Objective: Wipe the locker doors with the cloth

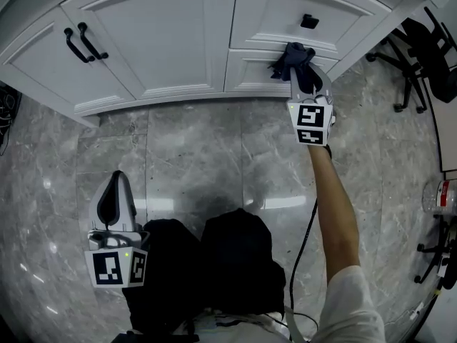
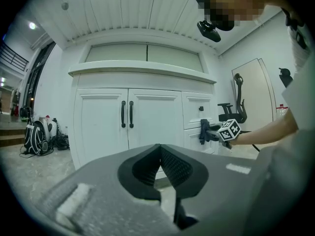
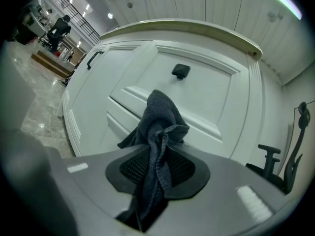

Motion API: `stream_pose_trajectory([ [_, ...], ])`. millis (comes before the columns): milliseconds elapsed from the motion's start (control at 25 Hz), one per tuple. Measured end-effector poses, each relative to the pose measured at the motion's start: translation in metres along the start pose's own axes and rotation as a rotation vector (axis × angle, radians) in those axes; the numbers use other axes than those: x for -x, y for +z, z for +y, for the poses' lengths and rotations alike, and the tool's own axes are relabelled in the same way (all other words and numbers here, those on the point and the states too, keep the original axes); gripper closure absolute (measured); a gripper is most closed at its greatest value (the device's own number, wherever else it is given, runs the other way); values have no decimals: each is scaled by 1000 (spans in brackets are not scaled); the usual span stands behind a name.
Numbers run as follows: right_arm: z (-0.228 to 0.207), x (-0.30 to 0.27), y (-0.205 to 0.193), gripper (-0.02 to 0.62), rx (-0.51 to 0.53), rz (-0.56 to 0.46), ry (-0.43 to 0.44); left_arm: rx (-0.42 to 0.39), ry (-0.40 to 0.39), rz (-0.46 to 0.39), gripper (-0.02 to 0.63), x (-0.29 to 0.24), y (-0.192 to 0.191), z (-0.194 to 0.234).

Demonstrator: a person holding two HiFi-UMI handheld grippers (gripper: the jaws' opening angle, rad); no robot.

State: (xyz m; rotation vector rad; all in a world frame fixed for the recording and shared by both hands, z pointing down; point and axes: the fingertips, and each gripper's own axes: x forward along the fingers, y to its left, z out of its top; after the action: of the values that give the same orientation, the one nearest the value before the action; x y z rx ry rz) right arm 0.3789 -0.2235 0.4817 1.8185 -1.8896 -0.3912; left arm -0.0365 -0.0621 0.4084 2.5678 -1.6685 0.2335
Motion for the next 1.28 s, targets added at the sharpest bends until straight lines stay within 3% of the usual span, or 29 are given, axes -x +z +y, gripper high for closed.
stream_pose_trajectory([
  [280, -48, 9, -46, 502, -14, 81, -84, -13, 19, 8, 604, -2, 0, 5],
  [440, -50, 8, -73, 502, -33, 129, -89, -17, 22, 11, 604, -4, -2, 5],
  [880, -7, -3, -134, 503, -65, 242, -42, -34, 45, 27, 604, -1, -3, 12],
  [1280, 57, -19, -129, 503, -104, 238, 28, -30, 60, 38, 604, 0, -8, 19],
])
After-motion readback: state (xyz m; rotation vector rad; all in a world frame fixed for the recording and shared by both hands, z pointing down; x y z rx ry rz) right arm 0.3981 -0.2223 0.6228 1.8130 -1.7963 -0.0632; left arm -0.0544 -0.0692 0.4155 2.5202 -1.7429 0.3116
